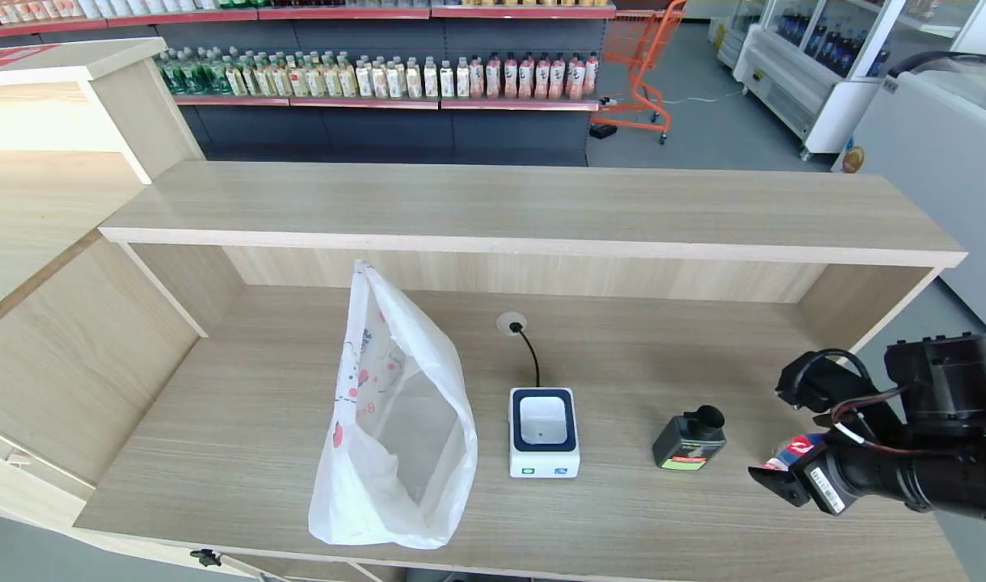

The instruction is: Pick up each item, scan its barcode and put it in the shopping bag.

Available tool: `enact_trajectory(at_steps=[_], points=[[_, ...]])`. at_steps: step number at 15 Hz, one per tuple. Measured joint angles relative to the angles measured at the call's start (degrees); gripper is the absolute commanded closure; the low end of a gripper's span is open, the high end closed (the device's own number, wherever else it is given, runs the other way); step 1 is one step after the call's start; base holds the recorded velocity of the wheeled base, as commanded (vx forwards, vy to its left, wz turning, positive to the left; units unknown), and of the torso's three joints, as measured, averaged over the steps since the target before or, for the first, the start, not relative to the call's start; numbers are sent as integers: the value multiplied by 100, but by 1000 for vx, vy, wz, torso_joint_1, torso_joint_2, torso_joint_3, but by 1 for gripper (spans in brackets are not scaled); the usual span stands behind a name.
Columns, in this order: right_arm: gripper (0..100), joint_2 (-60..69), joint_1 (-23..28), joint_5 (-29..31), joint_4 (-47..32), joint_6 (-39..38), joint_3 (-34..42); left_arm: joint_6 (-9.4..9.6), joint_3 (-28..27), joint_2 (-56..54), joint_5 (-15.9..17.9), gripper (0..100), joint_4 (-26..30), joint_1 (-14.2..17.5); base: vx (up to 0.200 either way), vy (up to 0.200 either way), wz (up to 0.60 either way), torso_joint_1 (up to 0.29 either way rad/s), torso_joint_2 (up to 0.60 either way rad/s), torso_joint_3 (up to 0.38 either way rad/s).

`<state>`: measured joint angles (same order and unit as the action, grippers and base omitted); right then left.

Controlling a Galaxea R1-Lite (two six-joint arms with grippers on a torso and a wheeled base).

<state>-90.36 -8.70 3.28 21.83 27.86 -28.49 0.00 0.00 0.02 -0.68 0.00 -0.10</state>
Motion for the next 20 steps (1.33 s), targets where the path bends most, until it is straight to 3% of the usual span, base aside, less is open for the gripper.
enact_trajectory(at_steps=[3, 6, 10, 12, 16, 17, 20], points=[[0, -663, -118, -83, 688, 145, -9, 2, 0, 0, 0, 0, 0, 0, 0, 0, 0, 0, 0, 0], [0, -1157, -204, -695, 1007, 149, -87, 0, 0, 0, 0, 0, 0, 0, 0, 0, 0, 0, 0, 0], [0, -1734, -227, -823, 1635, 134, -190, 0, 0, 0, 0, 0, 0, 0, 0, 0, 0, 0, 0, 0], [0, -1943, -269, -1175, 1716, 123, -293, 0, 0, 0, 0, 0, 0, 0, 0, 0, 0, 0, 0, 0], [0, -2219, -460, -1256, 1734, 48, -577, 0, 0, 0, 0, 0, 0, 0, 0, 0, 0, 0, 0, 0], [100, -2274, -480, -1258, 1782, 44, -618, 0, 0, 0, 0, 0, 0, 0, 0, 0, 0, 0, 0, 0], [100, -2372, -496, -1256, 1832, 48, -638, 0, 0, 0, 0, 0, 0, 0, 0, 0, 0, 0, 0, 0]])
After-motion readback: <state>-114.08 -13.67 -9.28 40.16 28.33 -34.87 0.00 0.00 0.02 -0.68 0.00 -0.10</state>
